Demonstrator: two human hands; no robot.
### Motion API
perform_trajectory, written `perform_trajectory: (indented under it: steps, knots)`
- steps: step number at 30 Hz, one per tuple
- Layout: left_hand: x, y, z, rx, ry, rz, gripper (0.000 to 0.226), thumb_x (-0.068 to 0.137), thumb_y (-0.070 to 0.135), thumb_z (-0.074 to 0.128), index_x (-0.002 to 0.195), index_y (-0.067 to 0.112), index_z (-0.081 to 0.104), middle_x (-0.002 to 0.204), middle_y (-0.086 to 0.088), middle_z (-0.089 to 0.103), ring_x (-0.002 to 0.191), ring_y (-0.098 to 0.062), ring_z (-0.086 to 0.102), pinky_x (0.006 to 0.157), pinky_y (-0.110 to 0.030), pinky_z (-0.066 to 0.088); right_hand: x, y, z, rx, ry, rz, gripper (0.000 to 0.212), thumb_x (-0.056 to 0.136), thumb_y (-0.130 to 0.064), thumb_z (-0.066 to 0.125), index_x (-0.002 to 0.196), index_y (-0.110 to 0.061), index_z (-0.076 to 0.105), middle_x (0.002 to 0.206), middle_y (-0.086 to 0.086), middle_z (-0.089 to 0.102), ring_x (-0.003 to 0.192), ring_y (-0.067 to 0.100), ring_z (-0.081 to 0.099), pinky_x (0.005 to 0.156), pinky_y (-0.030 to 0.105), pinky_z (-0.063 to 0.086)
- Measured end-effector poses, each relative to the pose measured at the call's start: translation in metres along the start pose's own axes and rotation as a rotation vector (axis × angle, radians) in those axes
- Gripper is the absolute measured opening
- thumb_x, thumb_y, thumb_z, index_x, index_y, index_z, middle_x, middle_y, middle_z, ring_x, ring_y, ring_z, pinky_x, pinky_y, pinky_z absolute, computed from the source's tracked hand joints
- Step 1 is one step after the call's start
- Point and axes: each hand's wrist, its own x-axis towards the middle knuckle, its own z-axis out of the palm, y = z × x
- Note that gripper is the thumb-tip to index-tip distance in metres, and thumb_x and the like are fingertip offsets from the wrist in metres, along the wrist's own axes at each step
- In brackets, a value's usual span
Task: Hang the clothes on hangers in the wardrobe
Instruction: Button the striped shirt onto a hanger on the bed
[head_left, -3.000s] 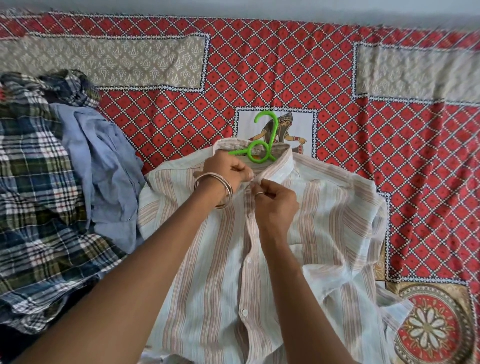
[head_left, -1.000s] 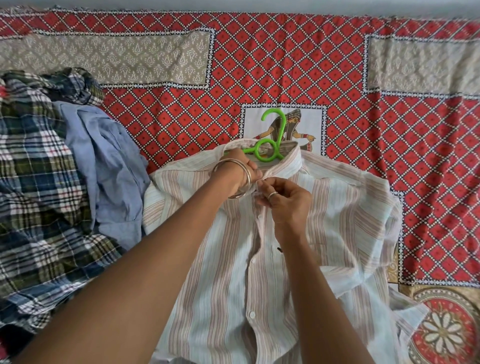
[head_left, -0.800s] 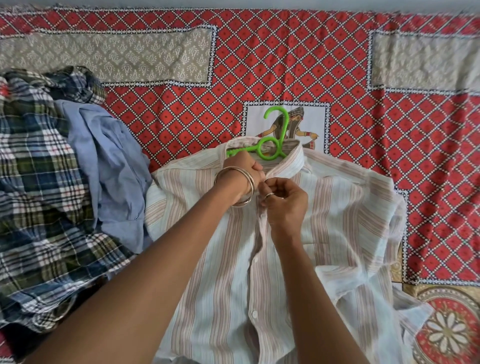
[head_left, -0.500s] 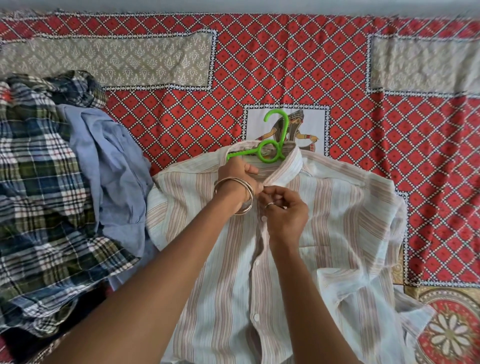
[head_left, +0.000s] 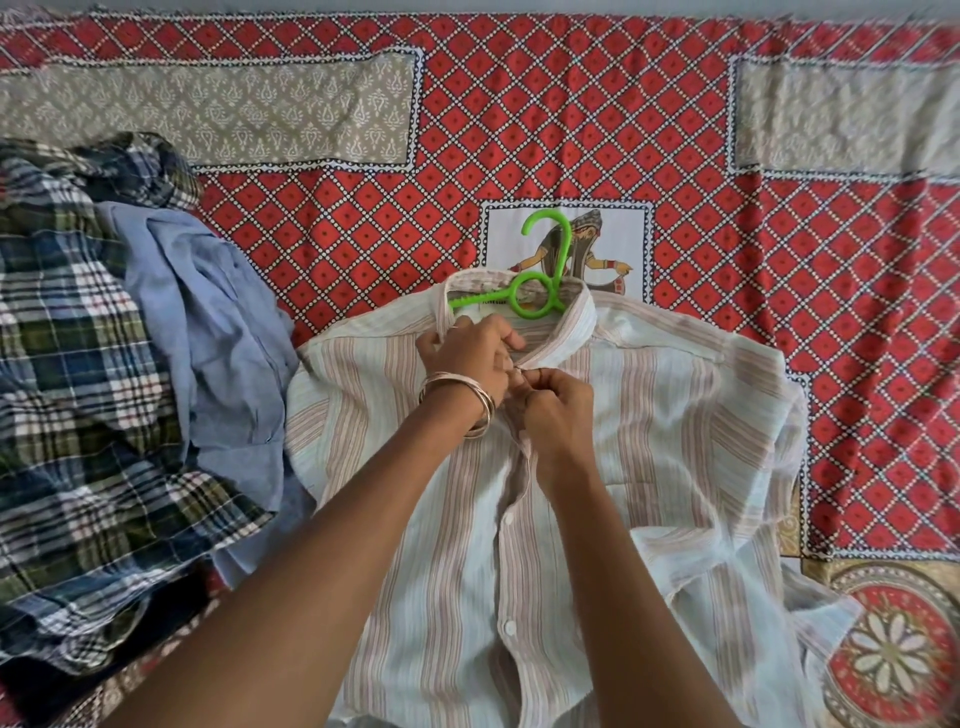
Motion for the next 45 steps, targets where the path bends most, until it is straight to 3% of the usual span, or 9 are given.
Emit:
perform_trajectory:
  steps: [5, 13, 19, 24, 28, 31, 37, 42, 45]
  knots:
    - [0.004, 0.001, 0.0, -0.085, 0.039, -0.044, 0.037, 0.076, -0.002, 0.042, 0.083, 0.032, 0.053, 0.072, 0.009, 0.064, 0.098, -0.013, 0.059, 0.09, -0.037, 0.022, 0.003, -0.004, -0.005, -0.229, 0.063, -0.11, 0.015, 0.086, -0.01, 0.068, 0.072, -0.012, 0.066, 0.065, 0.0, 0.063, 0.062, 0.013, 0.055, 0.065, 0.038, 0.048]
    - [-0.006, -0.008, 0.009, -0.089, 0.14, -0.068, 0.036, 0.078, 0.002, 0.051, 0.106, 0.024, 0.056, 0.08, 0.005, 0.069, 0.107, -0.013, 0.054, 0.082, -0.028, 0.013, -0.005, -0.014, -0.003, -0.498, 0.178, -0.234, 0.004, 0.081, -0.018, 0.075, 0.083, -0.015, 0.077, 0.081, 0.0, 0.074, 0.08, 0.02, 0.064, 0.078, 0.032, 0.05]
    - [-0.008, -0.009, 0.008, -0.039, 0.101, -0.075, 0.037, 0.077, 0.0, 0.048, 0.106, 0.023, 0.056, 0.079, 0.009, 0.061, 0.106, -0.014, 0.053, 0.094, -0.034, 0.019, -0.004, -0.01, -0.005, -0.517, 0.09, -0.299, 0.007, 0.077, -0.011, 0.072, 0.07, -0.014, 0.072, 0.058, -0.013, 0.056, 0.049, 0.002, 0.044, 0.058, 0.023, 0.036]
    - [-0.005, -0.006, 0.008, -0.108, 0.042, -0.042, 0.038, 0.075, -0.004, 0.043, 0.094, 0.028, 0.054, 0.071, 0.012, 0.058, 0.103, -0.011, 0.053, 0.078, -0.032, 0.014, 0.001, -0.003, -0.013, -0.376, 0.012, -0.29, 0.019, 0.079, -0.003, 0.066, 0.068, -0.018, 0.066, 0.062, -0.007, 0.06, 0.059, 0.008, 0.049, 0.059, 0.031, 0.042]
    - [-0.005, -0.013, 0.003, -0.155, 0.048, 0.006, 0.033, 0.083, 0.001, 0.05, 0.096, 0.032, 0.055, 0.08, 0.011, 0.068, 0.105, -0.008, 0.053, 0.073, -0.033, 0.012, 0.005, -0.004, -0.021, -0.295, -0.105, -0.262, 0.009, 0.087, -0.005, 0.064, 0.079, -0.008, 0.065, 0.071, -0.005, 0.061, 0.066, 0.007, 0.052, 0.063, 0.021, 0.042]
    - [-0.005, -0.014, -0.002, -0.189, 0.056, -0.019, 0.031, 0.084, 0.008, 0.053, 0.101, 0.034, 0.056, 0.078, 0.01, 0.068, 0.101, -0.01, 0.056, 0.083, -0.034, 0.018, 0.003, -0.008, -0.022, -0.494, -0.018, -0.375, 0.008, 0.081, -0.012, 0.076, 0.086, -0.011, 0.07, 0.078, -0.008, 0.067, 0.064, 0.0, 0.058, 0.062, 0.013, 0.045]
    - [-0.004, -0.026, 0.004, -0.336, -0.083, 0.1, 0.042, 0.073, 0.025, 0.054, 0.107, 0.048, 0.047, 0.064, 0.021, 0.063, 0.098, -0.016, 0.063, 0.094, -0.051, 0.041, -0.002, -0.017, -0.019, -0.789, 0.058, -0.521, 0.013, 0.08, -0.021, 0.074, 0.081, -0.008, 0.072, 0.071, 0.004, 0.07, 0.063, 0.02, 0.063, 0.064, 0.032, 0.05]
    - [0.0, -0.04, -0.012, -0.161, 0.3, 0.309, 0.042, 0.074, 0.04, 0.064, 0.114, 0.037, 0.053, 0.101, 0.011, 0.067, 0.1, -0.027, 0.06, 0.083, -0.047, 0.047, 0.008, -0.045, -0.017, -0.974, 0.09, -0.568, 0.016, 0.087, -0.018, 0.058, 0.087, -0.003, 0.063, 0.08, 0.013, 0.068, 0.077, 0.034, 0.059, 0.066, 0.038, 0.044]
    - [0.011, -0.069, -0.033, 0.019, 0.409, 0.137, 0.062, 0.072, 0.055, 0.069, 0.123, 0.022, 0.057, 0.124, -0.009, 0.056, 0.112, -0.033, 0.051, 0.083, -0.041, 0.042, 0.017, -0.063, -0.015, -1.016, 0.288, -0.645, 0.016, 0.09, -0.013, 0.045, 0.091, -0.002, 0.056, 0.086, 0.015, 0.063, 0.077, 0.031, 0.054, 0.062, 0.032, 0.029]
